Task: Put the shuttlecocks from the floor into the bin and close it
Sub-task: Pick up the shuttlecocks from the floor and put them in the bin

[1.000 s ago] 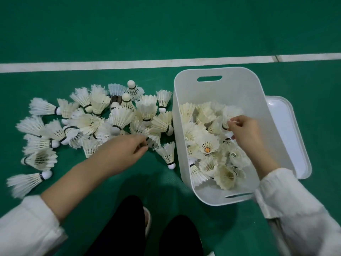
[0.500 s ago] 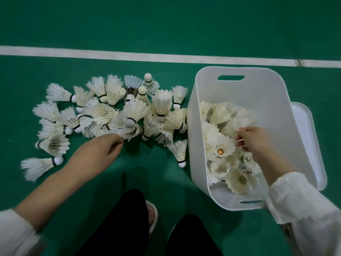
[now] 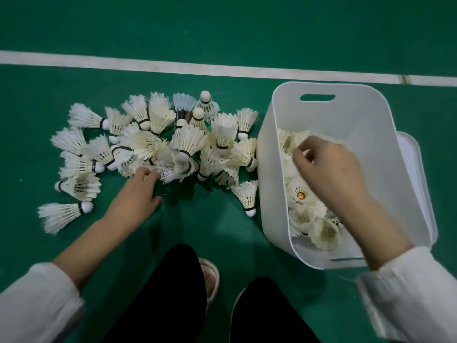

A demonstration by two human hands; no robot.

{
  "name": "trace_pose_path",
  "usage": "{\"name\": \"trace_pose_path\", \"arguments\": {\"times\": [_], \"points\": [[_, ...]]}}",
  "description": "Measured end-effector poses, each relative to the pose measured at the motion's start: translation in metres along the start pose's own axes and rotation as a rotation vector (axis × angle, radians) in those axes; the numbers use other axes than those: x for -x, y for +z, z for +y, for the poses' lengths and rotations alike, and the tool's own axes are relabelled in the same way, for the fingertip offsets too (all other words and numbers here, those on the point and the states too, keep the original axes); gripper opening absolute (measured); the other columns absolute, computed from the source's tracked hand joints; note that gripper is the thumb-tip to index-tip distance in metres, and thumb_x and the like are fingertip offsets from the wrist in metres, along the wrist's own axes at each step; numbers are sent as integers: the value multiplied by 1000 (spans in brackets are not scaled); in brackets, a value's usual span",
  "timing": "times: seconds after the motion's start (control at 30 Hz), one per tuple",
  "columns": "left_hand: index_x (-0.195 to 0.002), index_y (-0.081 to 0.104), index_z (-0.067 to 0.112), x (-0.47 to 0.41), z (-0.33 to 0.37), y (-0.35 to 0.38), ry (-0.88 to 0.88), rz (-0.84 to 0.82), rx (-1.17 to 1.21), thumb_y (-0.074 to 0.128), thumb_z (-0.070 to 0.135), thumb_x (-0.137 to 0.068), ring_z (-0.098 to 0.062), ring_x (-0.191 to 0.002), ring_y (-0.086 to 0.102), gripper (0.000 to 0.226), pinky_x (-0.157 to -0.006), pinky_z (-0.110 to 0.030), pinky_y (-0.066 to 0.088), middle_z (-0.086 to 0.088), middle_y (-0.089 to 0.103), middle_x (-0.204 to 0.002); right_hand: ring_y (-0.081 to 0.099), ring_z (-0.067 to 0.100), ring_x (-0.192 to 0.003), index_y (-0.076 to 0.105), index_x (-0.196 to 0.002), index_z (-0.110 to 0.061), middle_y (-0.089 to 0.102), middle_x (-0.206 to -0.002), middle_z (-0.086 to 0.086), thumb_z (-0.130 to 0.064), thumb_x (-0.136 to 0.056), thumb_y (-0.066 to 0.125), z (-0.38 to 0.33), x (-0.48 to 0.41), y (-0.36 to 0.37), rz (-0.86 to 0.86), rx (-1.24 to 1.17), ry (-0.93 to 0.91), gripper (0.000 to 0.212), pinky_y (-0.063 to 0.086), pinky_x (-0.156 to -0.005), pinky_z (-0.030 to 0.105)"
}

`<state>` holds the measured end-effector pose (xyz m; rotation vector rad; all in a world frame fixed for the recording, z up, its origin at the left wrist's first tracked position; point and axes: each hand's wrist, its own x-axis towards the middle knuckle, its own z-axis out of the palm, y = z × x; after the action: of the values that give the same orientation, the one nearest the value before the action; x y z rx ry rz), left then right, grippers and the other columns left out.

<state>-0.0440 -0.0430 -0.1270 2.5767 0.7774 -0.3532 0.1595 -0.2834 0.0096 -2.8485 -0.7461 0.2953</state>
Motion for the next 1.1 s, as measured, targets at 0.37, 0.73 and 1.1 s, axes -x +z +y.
{"name": "trace_pose_path", "arguments": {"times": [0.37,0.73,1.1], "points": [[-132,35,16,5,-29,6,-153,101,154,64,20,-83,-33,-81,58,57,-73,-43,50,-11,33,-131,58,23,-92,57,-103,-15,56,-102,2,-36,-94,35,-109,46,65,-337,-23,-711,32,50,-67,37],[-88,42,18,33,-32,-1,-37,101,394,66,27,-81,-13,-79,50,27,-65,-28,40,3,52,-86,58,27,-96,26,-138,-15,25,-139,5,-28,-93,47,-142,38,104,-492,37,-748,50,46,-67,31],[-106,50,11,69,-81,-7,-150,337,346,58,27,-88,-16,-92,51,25,-82,-31,42,-1,52,-102,56,20,-89,59,-90,-17,61,-94,-3,-27,-90,55,-156,43,153,-372,-188,-511,11,43,-66,34]]}}
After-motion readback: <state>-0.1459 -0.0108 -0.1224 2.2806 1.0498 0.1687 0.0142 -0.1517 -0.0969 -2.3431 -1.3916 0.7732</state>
